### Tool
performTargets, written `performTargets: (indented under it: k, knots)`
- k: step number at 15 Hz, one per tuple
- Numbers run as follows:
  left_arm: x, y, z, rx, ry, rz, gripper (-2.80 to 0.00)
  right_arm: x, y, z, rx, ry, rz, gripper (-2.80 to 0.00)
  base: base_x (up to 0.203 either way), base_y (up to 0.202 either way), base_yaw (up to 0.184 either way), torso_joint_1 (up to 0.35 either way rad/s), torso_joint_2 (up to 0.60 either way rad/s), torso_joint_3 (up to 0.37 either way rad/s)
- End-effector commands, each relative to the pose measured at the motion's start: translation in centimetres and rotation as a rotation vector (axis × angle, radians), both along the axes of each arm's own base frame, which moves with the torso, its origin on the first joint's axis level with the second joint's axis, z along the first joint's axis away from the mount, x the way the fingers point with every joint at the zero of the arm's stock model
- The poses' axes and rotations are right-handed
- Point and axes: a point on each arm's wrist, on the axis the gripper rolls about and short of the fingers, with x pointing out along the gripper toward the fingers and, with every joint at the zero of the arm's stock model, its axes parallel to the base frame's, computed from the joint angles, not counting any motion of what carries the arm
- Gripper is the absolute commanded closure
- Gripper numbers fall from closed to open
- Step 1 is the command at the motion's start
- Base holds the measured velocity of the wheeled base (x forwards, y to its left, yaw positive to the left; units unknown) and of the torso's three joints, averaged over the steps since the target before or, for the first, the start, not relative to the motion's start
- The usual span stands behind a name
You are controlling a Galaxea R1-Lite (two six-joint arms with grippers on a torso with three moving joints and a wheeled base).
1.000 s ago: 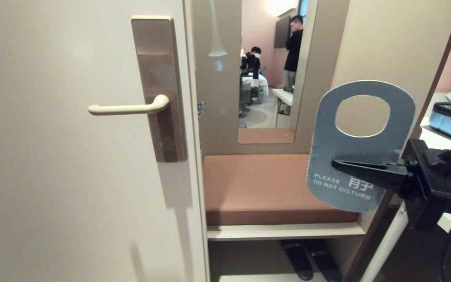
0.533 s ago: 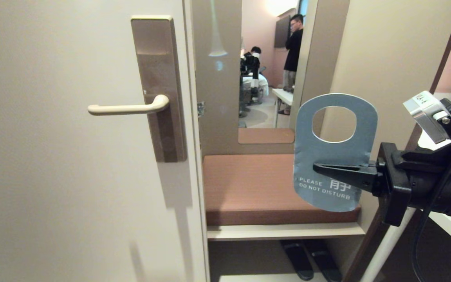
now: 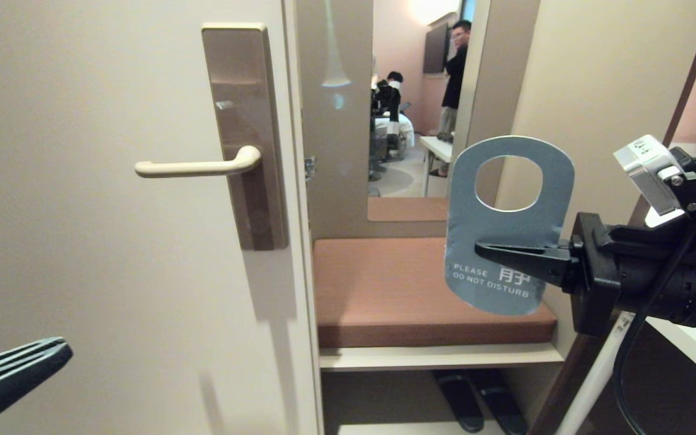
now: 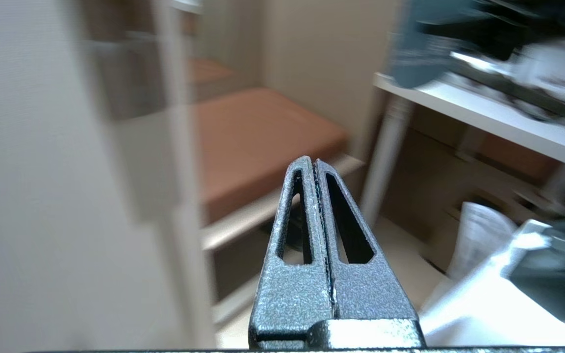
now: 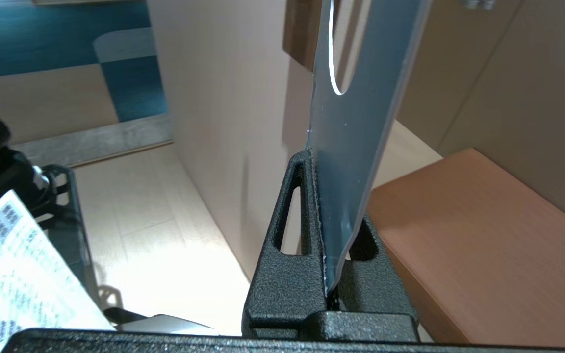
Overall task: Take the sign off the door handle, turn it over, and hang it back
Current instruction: Hand it to the other hand
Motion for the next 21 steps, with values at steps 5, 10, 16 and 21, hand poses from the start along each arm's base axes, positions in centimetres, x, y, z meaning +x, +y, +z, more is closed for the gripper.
performTargets:
  k: [5,10,16,21]
  knots:
    - [6.1,-4.2,0.0,0.025,0.076,-0.204,0.00,-0.6,1.3,0.4,0.016,-0.008,0.136,0.00,0.000,0.000,0.000,0.000,0.00,0.000]
    - [7.5,-5.7,-0.1,0.025,0.087,-0.329,0.00,-0.4,3.7,1.0,0.059,-0.020,0.289,0.00,0.000,0.000,0.000,0.000,0.00,0.000]
    - [8.1,-7.0,-0.3,0.019,0.072,-0.375,-2.80,-0.3,4.4,1.2,0.101,-0.012,0.321,0.00,0.000,0.000,0.000,0.000,0.00,0.000]
    - [8.0,-7.8,-0.3,0.018,0.063,-0.417,-2.80,-0.3,4.4,1.1,0.100,-0.011,0.325,0.00,0.000,0.000,0.000,0.000,0.00,0.000]
